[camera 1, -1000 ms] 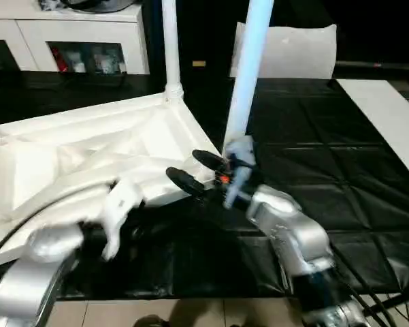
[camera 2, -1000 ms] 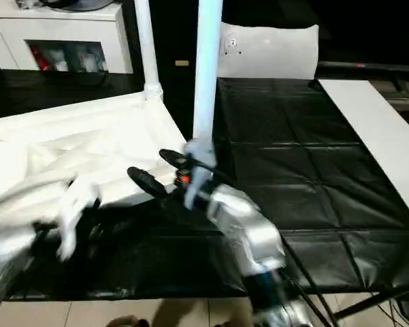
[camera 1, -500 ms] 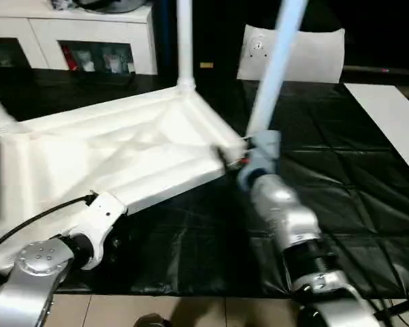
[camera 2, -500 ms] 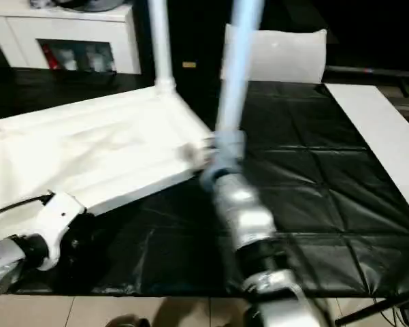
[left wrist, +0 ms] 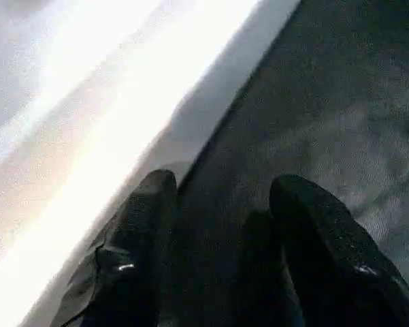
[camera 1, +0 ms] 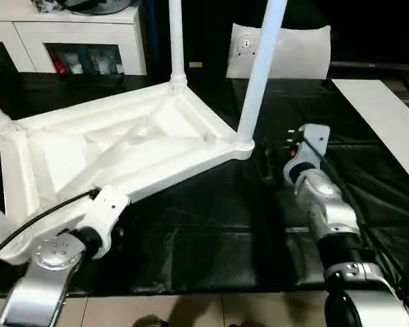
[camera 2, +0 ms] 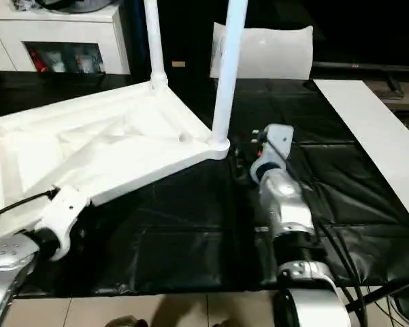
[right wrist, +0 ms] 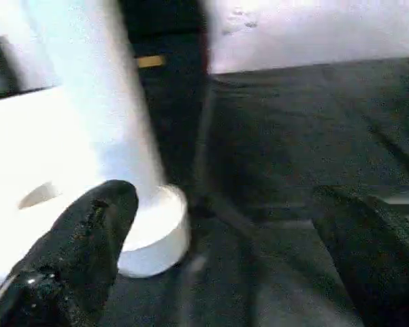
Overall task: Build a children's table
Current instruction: Rotate table base
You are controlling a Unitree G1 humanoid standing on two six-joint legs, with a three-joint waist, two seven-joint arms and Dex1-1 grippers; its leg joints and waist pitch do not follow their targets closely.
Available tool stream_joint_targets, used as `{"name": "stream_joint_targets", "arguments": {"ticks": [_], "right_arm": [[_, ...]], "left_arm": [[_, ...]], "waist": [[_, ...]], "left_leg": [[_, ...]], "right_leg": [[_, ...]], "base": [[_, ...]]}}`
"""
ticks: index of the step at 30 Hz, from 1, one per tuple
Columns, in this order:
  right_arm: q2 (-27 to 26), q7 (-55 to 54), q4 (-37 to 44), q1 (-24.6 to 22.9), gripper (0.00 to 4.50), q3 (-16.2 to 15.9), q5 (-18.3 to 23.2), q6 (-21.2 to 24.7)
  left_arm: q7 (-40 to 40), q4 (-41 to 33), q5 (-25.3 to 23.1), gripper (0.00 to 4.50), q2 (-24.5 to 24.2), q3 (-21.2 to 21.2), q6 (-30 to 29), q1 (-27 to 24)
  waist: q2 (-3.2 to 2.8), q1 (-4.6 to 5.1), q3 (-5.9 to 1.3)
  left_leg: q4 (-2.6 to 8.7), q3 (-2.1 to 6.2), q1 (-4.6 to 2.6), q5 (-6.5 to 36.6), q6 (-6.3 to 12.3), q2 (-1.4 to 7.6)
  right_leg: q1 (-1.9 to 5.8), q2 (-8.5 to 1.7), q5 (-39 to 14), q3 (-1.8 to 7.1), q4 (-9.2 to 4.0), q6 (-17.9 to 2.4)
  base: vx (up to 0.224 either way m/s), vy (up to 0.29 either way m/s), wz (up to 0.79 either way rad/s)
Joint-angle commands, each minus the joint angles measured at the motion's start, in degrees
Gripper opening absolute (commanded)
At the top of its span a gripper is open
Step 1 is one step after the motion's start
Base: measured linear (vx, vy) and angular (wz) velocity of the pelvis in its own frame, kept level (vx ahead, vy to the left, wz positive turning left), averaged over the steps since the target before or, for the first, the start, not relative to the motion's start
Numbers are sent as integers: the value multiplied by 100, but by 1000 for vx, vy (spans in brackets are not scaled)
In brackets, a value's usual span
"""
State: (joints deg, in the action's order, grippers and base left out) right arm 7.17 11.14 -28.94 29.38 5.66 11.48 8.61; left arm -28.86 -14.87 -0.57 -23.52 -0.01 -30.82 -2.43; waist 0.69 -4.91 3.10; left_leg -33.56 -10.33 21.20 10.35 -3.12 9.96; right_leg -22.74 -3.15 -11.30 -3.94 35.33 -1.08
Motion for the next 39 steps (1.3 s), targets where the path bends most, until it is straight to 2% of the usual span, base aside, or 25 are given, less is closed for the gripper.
{"name": "stream_joint_targets", "arguments": {"ticks": [1, 3, 6, 7, 8, 10, 11, 12, 13, 15, 16, 17, 19, 20, 21, 22, 24, 25, 26, 27, 28, 29, 33, 38, 39], "right_arm": [[50, 439, 401, -218, 450, -289, -11, 94], [59, 830, 856, -522, 450, -515, 128, 267], [84, 1256, 1396, -861, 450, -779, 403, 483], [84, 1256, 1396, -861, 450, -779, 403, 483], [81, 1524, 1617, -958, 450, -882, 616, 555], [68, 1687, 1727, -998, 450, -1005, 691, 571], [41, 1815, 1791, -1007, 450, -1095, 717, 572], [-2, 1869, 1772, -970, 450, -1150, 680, 528], [-2, 1869, 1772, -970, 450, -1150, 680, 528], [-168, 1816, 1488, -670, 450, -1161, 507, 530], [-270, 1728, 1080, -272, 450, -1132, 347, 589], [-305, 1716, 874, -89, 450, -1116, 289, 561], [-362, 1693, 373, 306, 450, -1090, 202, 336], [-369, 1680, 276, 380, 450, -1087, 190, 301], [-388, 1613, -212, 734, 450, -1079, 150, 136], [-394, 1553, -512, 942, 450, -1073, 121, 52], [-399, 1473, -1052, 1291, 450, -1056, 58, -126], [-402, 1448, -1266, 1423, 450, -1046, 25, -205], [-422, 1304, -1627, 1642, 450, -965, -28, -337], [-443, 1163, -1967, 1859, 450, -867, -50, -466], [-464, 1045, -2284, 2059, 450, -735, -29, -573], [-468, 782, -2675, 2319, 450, -531, 30, -683], [-351, 195, -3416, 2789, 450, -196, 123, -1039], [-50, -470, -3859, 3015, 450, 47, 145, -1325], [25, -554, -3932, 3040, 450, 89, 134, -1382]], "left_arm": [[116, -188, 170, 268, 126, 212, 290, -63], [133, -323, 294, 268, 271, 258, 268, -166], [238, -267, 70, 268, 219, 58, 105, -175], [238, -267, 70, 279, 219, 58, 105, -175], [279, -150, -26, 288, 180, -17, 147, -107], [235, -141, 10, 305, 181, -25, 184, -79], [183, -169, 81, 315, 190, -31, 218, -69], [100, -240, 180, 323, 201, -32, 199, -84], [100, -240, 180, 332, 201, -32, 199, -84], [-93, -386, 288, 350, 112, -87, 160, -219], [-179, -509, 303, 358, 3, -105, 74, -381], [-177, -564, 292, 370, -34, -93, 28, -446], [-168, -746, 278, 379, -122, -27, -111, -606], [-163, -785, 274, 400, -137, -11, -134, -640], [-136, -975, 270, 408, -207, 73, -247, -810], [-119, -1113, 261, 415, -252, 130, -313, -928], [-101, -1355, 254, 435, -313, 235, -421, -1140], [-98, -1458, 252, 435, -333, 281, -459, -1237], [-70, -1611, 288, 435, -333, 366, -559, -1368], [-54, -1759, 306, 435, -351, 450, -647, -1514], [-34, -1874, 321, 435, -377, 512, -738, -1635], [3, -1990, 299, 435, -414, 606, -840, -1799], [169, -2029, 215, 435, -460, 921, -966, -1931], [397, -1744, 111, 435, -481, 1205, -901, -1702], [414, -1689, 107, 435, -487, 1230, -860, -1654]], "waist": [[-55, -6, -326], [-51, -12, -326], [-49, -7, -322], [-44, -19, -322], [-74, -20, -305], [-96, -20, -306], [-80, -16, -298], [-105, -21, -296], [-95, -15, -294], [-92, -10, -290], [-97, 1, -293], [-80, 45, -296], [-61, 30, -290], [-93, 22, -285], [-62, 6, -284], [-85, -1, -302], [-43, -34, -301], [-45, -39, -299], [-63, -56, -300], [4, -63, -305], [-8, -52, -303], [-5, -65, -300], [1, -69, -292], [50, -142, -279], [42, -164, -276]], "left_leg": [[403, 146, -57, 1433, 40, 311], [409, 151, -56, 1428, 68, 336], [414, 149, -61, 1438, 138, 328], [407, 142, -61, 1424, 145, 325], [417, 152, -55, 1443, 152, 326], [427, 167, -70, 1565, 113, 338], [431, 167, -72, 1641, 87, 339], [433, 175, -80, 1710, 50, 338], [437, 175, -77, 1730, 35, 340], [444, 181, -71, 1782, 1, 332], [451, 195, -65, 1790, -27, 335], [457, 218, -34, 1788, -54, 332], [428, 183, -77, 1791, -41, 335], [427, 182, -81, 1792, -39, 331], [425, 166, -86, 1752, -22, 335], [422, 182, -91, 1664, -42, 350], [411, 165, -79, 1574, -7, 353], [417, 166, -83, 1570, -4, 352], [413, 153, -95, 1549, 6, 350], [411, 143, -93, 1539, 8, 361], [433, 175, -44, 1506, -14, 351], [412, 147, -94, 1568, -31, 359], [416, 149, -90, 1693, -71, 336], [418, 134, -162, 2006, -158, 331], [416, 140, -171, 2047, -161, 330]], "right_leg": [[231, -472, -1431, 329, -500, -776], [233, -482, -1324, 337, -490, -819], [220, -472, -1409, 339, -500, -811], [227, -467, -1404, 341, -505, -775], [216, -469, -1461, 348, -517, -746], [204, -481, -1624, 344, -525, -727], [199, -481, -1720, 341, -543, -726], [194, -487, -1792, 341, -550, -732], [190, -486, -1811, 344, -552, -732], [192, -498, -1898, 346, -558, -750], [192, -502, -1911, 342, -539, -786], [213, -510, -1893, 330, -499, -880], [167, -516, -1854, 348, -509, -922], [172, -514, -1899, 345, -516, -932], [167, -508, -1864, 352, -529, -893], [170, -521, -1665, 349, -476, -1004], [176, -527, -1493, 341, -442, -1090], [181, -521, -1492, 337, -455, -1077], [172, -496, -1399, 340, -454, -1047], [166, -507, -1342, 340, -442, -1067], [219, -519, -1338, 320, -416, -1111], [164, -510, -1319, 333, -428, -1096], [165, -487, -1326, 323, -406, -1022], [104, -460, -1456, 328, -434, -860], [95, -467, -1506, 328, -432, -856]], "base": [[0, 0, 0], [0, 0, 0], [0, 0, 0], [0, 0, 0], [0, 0, 0], [0, 0, 0], [0, 0, 0], [0, 0, 0], [0, 0, 0], [0, 0, 0], [0, 0, 0], [0, 0, 0], [0, 0, 0], [0, 0, 0], [0, 0, 0], [0, 0, 0], [0, 0, 0], [0, 0, 0], [0, 0, 0], [0, 0, 0], [0, 0, 0], [0, 0, 0], [0, 0, 0], [0, 0, 0], [0, 0, 0]]}}
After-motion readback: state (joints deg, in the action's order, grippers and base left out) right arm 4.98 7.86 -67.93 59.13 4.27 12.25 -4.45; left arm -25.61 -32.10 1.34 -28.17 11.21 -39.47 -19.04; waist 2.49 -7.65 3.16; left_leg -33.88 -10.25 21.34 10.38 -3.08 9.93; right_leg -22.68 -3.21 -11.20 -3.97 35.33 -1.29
